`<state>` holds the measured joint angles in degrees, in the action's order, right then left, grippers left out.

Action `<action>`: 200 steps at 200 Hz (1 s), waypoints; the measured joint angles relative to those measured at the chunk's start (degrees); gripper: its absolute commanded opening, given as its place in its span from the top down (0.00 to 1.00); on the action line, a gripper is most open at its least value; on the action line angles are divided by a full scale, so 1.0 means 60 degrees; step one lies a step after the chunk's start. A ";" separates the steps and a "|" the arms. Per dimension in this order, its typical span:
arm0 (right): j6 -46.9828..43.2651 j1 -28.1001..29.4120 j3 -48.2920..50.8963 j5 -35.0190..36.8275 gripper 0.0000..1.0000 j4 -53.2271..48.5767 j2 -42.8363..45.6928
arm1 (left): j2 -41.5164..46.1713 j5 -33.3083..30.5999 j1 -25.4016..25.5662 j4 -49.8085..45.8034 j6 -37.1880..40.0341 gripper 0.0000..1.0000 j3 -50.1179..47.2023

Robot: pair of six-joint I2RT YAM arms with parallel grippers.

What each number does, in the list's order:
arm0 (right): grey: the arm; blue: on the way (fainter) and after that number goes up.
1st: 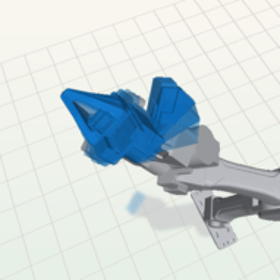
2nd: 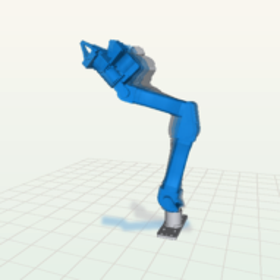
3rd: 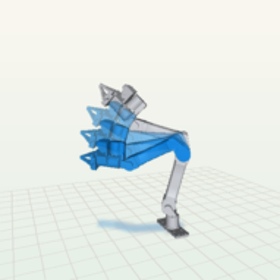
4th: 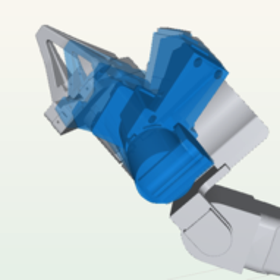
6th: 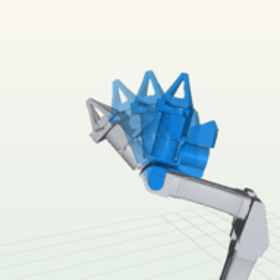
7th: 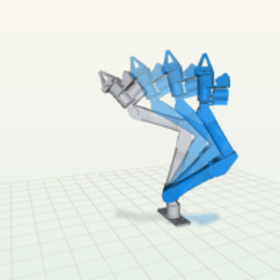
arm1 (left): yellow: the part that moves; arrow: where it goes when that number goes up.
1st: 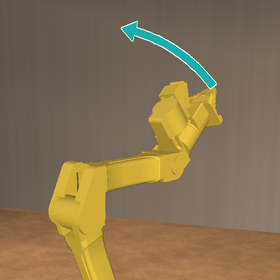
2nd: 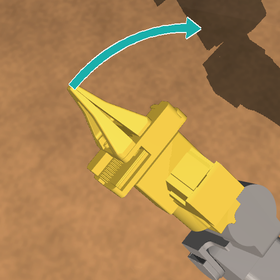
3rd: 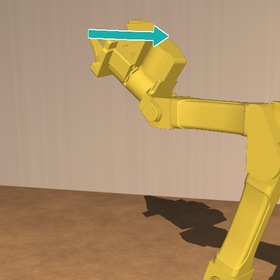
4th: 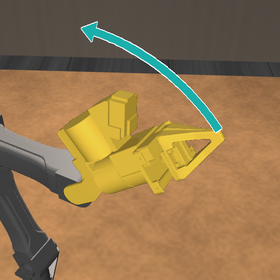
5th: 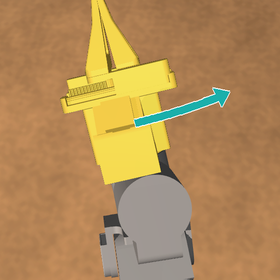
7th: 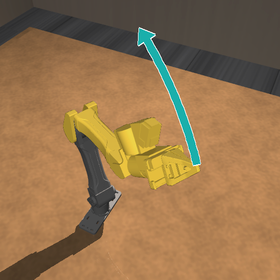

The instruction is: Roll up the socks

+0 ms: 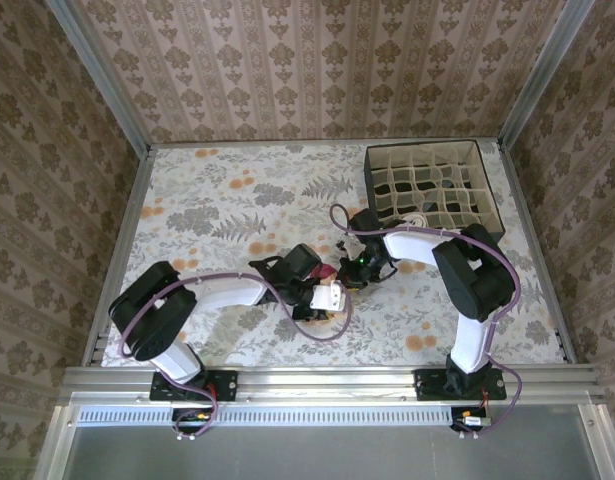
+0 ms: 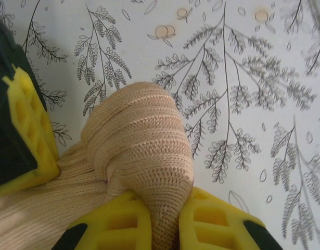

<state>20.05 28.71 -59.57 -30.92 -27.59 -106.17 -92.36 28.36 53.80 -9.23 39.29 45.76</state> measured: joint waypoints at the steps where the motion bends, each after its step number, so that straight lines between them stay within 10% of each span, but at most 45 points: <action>1: 0.0000 0.0000 0.0007 0.0000 0.94 0.0007 0.0004 | -0.0033 0.0069 -0.0036 -0.0015 -0.0047 1.00 0.0015; 81: -0.0106 0.0015 0.1118 0.0707 0.71 0.0958 0.1151 | -0.1683 0.2524 -0.0987 -0.0933 -0.1872 1.00 0.1366; 200: 0.0204 0.0138 0.3636 0.0645 0.55 0.2062 0.4736 | -0.2244 0.3246 -0.1330 -0.1359 -0.2739 0.99 0.1814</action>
<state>21.28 29.54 -37.76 -27.05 -15.22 -77.76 -105.82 47.83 45.82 -17.39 22.85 56.64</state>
